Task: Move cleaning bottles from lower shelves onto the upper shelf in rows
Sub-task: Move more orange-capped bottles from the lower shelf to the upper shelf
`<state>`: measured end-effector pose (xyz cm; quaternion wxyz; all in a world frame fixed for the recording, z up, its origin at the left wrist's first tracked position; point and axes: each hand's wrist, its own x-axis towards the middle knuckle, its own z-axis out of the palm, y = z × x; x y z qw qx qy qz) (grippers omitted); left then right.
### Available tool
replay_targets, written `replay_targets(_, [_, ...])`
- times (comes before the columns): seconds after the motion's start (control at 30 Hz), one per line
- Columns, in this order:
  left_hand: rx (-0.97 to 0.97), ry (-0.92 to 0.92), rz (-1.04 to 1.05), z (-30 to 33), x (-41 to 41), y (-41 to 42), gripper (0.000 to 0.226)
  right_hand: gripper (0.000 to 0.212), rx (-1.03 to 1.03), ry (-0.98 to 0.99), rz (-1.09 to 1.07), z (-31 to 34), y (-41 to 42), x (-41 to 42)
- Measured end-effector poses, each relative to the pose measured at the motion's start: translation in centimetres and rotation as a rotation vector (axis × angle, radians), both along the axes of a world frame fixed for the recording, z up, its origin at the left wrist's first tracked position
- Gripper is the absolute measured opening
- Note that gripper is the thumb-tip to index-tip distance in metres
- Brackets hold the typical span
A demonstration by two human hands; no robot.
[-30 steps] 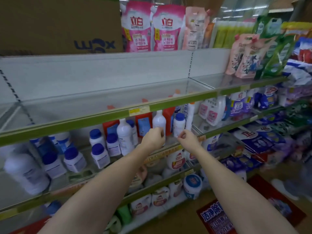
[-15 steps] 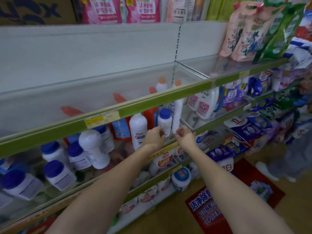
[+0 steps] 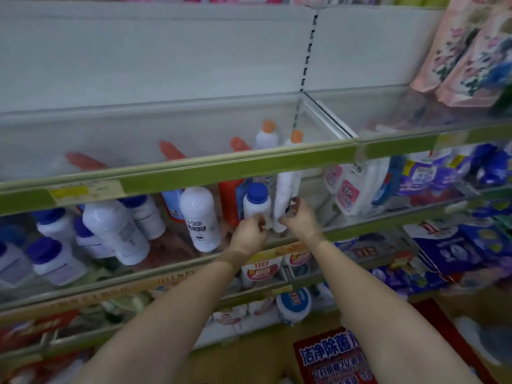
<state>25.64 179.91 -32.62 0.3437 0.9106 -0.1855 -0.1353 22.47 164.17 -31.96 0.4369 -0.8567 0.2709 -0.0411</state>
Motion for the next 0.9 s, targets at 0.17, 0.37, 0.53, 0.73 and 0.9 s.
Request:
replay_targets(0.17, [-0.012,0.017,0.189,-0.2,-1.0,-1.8,0.015,0.07,-0.057,-0.004,0.18,0.5,-2.2,1.6])
replay_targets(0.37, [-0.028,0.037,0.356,0.1,-2.9,-2.2,0.023,0.082,-0.005,-0.015,0.244,0.1,-2.5,1.5])
replay_targets(0.53, [-0.025,0.07,0.422,0.3,-4.6,-1.2,0.019,0.087,0.028,-0.088,0.247,-0.3,-1.6,0.5])
replay_targets(0.73, [-0.085,0.021,0.471,0.5,-7.0,1.7,0.004,0.086,-0.095,-0.18,0.258,0.6,0.3,-2.7])
replay_targets(0.9, [-0.214,0.051,0.408,2.3,-9.8,5.7,0.013,0.087,-0.294,-0.154,0.346,3.1,4.6,-5.9])
